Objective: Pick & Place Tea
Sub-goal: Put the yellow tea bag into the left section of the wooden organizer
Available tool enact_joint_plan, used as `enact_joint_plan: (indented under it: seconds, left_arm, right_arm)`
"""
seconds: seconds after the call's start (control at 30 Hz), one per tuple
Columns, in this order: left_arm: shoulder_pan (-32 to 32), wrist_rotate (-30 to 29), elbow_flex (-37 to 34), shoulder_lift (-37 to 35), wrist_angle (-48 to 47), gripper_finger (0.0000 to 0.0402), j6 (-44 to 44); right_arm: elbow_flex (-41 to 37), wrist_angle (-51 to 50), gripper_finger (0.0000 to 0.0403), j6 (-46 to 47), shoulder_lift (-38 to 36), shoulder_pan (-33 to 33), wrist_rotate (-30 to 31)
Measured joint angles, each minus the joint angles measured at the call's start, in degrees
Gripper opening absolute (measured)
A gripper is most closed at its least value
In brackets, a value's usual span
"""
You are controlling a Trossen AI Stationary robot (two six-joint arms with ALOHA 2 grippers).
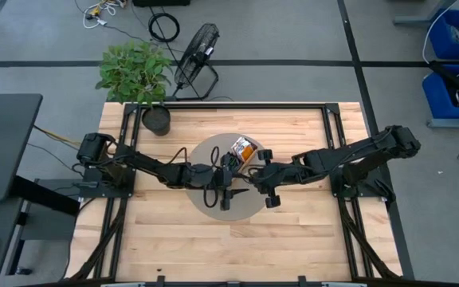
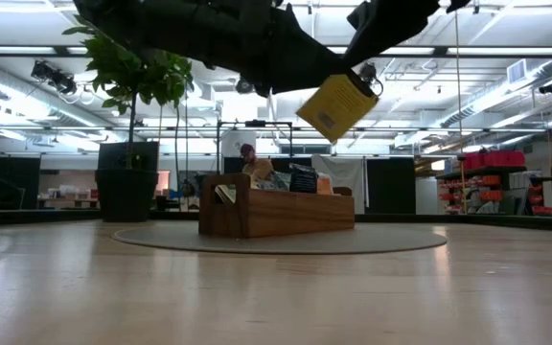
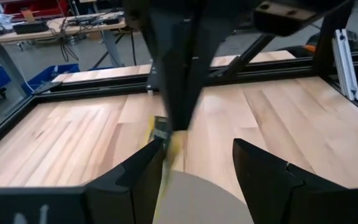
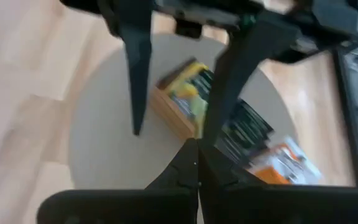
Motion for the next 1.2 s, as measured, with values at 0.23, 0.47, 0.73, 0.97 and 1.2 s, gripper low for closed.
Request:
enact_joint_plan:
  seconds: [0.23, 0.47, 0.73, 0.97, 1.2]
  left_arm:
    - [0.33, -1.11, 0.00, 0.00, 0.13, 0.0195, -0.55]
    - [0.58, -1.73, 0.00, 0.00, 0.14, 0.0139, -0.02]
    - [1.22, -1.85, -0.02, 0.00, 0.15, 0.0009, 0.31]
    - [0.25, -5.26, -3.80, -0.02, 8.02, 0.0003, -1.42]
    - [-1.94, -10.57, -15.84, -0.09, 31.29, 0.0002, -2.72]
  right_arm:
    - [0.00, 1.34, 0.0000, -0.47, 0.00, -0.89, -2.26]
    - [0.00, 1.17, 0.0000, -0.43, 0.00, -1.10, -2.84]
    - [0.00, 2.47, 0.0002, -0.95, 0.00, -1.37, -3.20]
    - [0.00, 5.35, 0.0050, -3.43, -0.84, 1.09, -0.82]
    - [-8.36, 15.96, 0.0073, -2.73, -9.45, 4.99, 0.93]
